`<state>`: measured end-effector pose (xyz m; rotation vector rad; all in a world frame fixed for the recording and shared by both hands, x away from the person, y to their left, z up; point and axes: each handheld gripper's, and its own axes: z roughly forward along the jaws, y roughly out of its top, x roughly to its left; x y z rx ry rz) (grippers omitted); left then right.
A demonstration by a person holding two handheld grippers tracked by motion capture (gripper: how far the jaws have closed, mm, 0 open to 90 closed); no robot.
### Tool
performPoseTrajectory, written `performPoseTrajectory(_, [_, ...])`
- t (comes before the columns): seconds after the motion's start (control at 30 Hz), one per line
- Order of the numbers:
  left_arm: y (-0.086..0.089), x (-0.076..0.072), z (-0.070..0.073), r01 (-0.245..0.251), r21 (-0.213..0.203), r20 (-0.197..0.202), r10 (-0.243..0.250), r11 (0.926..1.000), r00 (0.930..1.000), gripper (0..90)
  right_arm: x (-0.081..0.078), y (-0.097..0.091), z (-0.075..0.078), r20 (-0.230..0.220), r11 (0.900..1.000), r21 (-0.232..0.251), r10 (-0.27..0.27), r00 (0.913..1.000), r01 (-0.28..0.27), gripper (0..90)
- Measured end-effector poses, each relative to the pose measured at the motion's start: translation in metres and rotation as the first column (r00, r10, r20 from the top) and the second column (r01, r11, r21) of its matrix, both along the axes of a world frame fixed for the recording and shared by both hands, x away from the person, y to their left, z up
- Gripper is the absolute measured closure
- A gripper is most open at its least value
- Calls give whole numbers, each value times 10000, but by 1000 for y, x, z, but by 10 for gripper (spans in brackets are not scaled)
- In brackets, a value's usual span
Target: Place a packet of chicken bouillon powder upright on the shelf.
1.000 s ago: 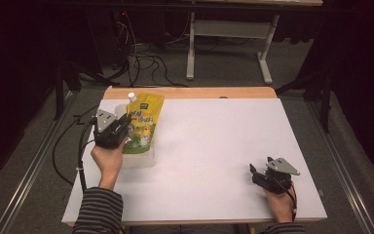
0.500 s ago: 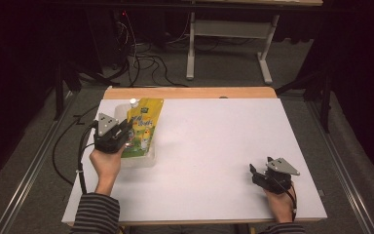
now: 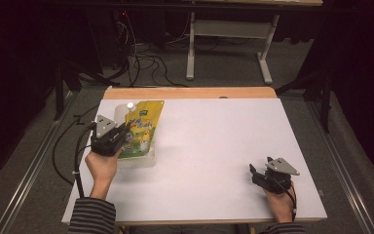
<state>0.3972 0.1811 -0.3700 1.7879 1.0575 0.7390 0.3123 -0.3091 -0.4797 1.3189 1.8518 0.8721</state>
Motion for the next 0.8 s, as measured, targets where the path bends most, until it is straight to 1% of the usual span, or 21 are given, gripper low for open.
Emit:
performPoseTrajectory(0.17, [-3,5,-2,-117,-302,307,126,9995,9994,885,0,0,0,8,10000,-10,-15,10000,15,294])
performPoseTrajectory(0.23, [-3,4,-3,-134,-427,528,156,9990,9985,886,0,0,0,12,10000,-5,-10,10000,10,293])
performPoseTrajectory(0.3, [-4,3,-5,-117,-597,634,155,9981,9979,885,0,0,0,22,10000,-10,-6,10000,6,293])
performPoseTrajectory(0.37, [-3,1,-7,-70,-511,563,99,9987,9984,880,0,-1,0,28,10000,-15,-11,10000,11,293])
performPoseTrajectory(0.4, [-2,-1,-9,-81,-473,644,111,9988,9979,877,0,0,0,25,10000,5,-20,10000,20,293])
performPoseTrajectory(0.43, [-2,-1,-9,-81,-473,644,111,9988,9979,873,0,0,0,25,10000,5,-20,10000,20,293])
performPoseTrajectory(0.47, [0,-3,-10,-50,-562,605,84,9984,9981,873,0,-1,0,27,10000,-13,-7,10000,7,293])
performPoseTrajectory(0.5, [3,-6,-10,38,-614,479,-9,9981,9989,861,0,0,0,31,10000,-13,5,10000,-5,293])
performPoseTrajectory(0.6, [7,-13,-9,-11,-205,297,17,9998,9996,846,0,0,0,-5,10000,-5,-8,10000,8,293])
performPoseTrajectory(0.63, [7,-13,-9,-11,-205,297,17,9998,9996,843,0,0,0,-1,10000,-12,-8,10000,8,293])
performPoseTrajectory(0.67, [8,-17,-10,-68,78,273,66,9999,9996,843,0,0,0,13,10000,-23,-1,10000,1,293])
performPoseTrajectory(0.8, [9,-23,-14,-256,197,270,251,9995,9993,845,0,1,0,4,10000,-35,-19,10000,19,293])
